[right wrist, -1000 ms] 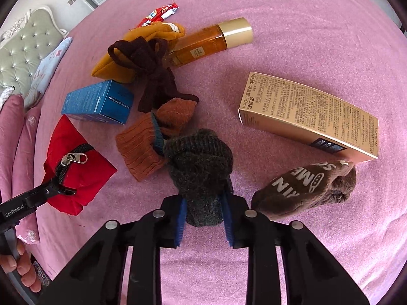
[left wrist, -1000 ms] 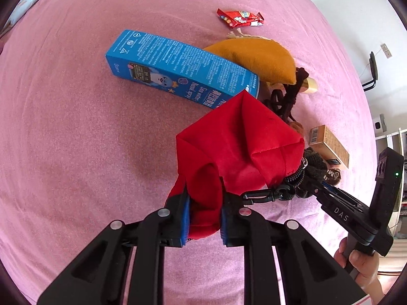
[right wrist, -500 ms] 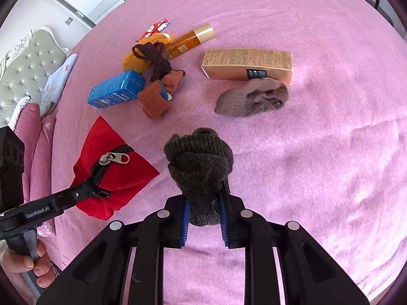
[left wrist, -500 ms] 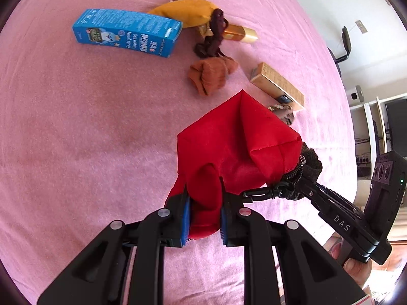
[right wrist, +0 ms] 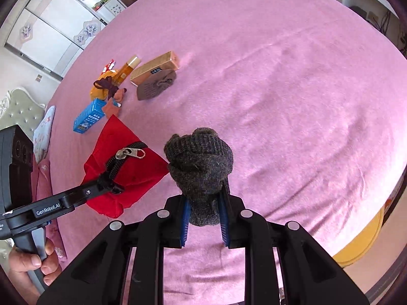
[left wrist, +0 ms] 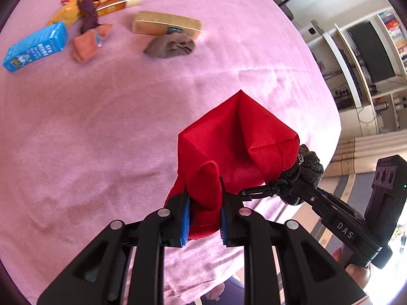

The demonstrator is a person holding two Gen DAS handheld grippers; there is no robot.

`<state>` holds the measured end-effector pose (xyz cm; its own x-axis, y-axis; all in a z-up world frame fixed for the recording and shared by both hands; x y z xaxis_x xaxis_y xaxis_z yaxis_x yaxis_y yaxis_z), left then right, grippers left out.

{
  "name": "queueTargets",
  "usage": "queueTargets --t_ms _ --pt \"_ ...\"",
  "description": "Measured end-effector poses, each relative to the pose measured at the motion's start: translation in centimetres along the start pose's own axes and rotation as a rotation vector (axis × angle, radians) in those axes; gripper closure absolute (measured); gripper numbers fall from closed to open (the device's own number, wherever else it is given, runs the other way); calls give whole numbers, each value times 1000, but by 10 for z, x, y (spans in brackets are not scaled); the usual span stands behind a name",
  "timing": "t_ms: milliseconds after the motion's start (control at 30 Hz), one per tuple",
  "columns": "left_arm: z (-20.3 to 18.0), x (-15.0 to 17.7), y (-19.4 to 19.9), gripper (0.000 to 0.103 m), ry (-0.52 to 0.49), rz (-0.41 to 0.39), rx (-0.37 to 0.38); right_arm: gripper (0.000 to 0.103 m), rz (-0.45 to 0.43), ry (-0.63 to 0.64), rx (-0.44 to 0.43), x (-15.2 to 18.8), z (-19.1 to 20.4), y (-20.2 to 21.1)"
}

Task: Collect trash
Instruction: 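Carry pouch and grey sock over the yellow basin and open both tools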

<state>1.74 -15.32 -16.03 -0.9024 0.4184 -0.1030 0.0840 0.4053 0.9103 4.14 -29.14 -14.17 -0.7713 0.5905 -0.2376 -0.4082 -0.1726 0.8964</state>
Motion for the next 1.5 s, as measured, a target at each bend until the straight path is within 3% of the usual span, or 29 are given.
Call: queueTargets --t_ms 367,733,967,1167,1200,1267,1333,1500 --pt "-155 45 -60 84 -232 122 25 83 -70 -220 88 62 -156 87" --pt "-288 110 -132 84 -427 245 18 83 -59 -335 161 119 -285 139" --pt "-345 141 -175 84 -529 301 -12 83 -39 -390 164 147 -344 150" --pt "-369 147 -206 84 -542 347 -8 82 -27 -419 149 158 -370 148" --pt "-372 147 -210 82 -536 351 -3 81 -29 -423 142 159 -373 148" --pt "-375 144 -213 69 -504 353 18 68 -39 -437 147 160 -381 150" --pt "-381 141 -216 27 -475 348 42 56 -48 -451 142 161 -387 151" --pt "-395 139 -220 25 -535 317 -14 55 -44 -489 131 164 -399 147"
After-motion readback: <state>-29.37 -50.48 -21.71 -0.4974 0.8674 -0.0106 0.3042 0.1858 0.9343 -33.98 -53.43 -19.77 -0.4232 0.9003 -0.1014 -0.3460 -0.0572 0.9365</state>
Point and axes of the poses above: each gripper's, at about its wrist camera, not at the fingertips, and y roughly against the way its jaws point, z to its left, x to its underside, the point moved 3 cm from there along -y, roughly the way its jaws point, and after that the axes turned 1 degree about z, right-handed, at the moved point
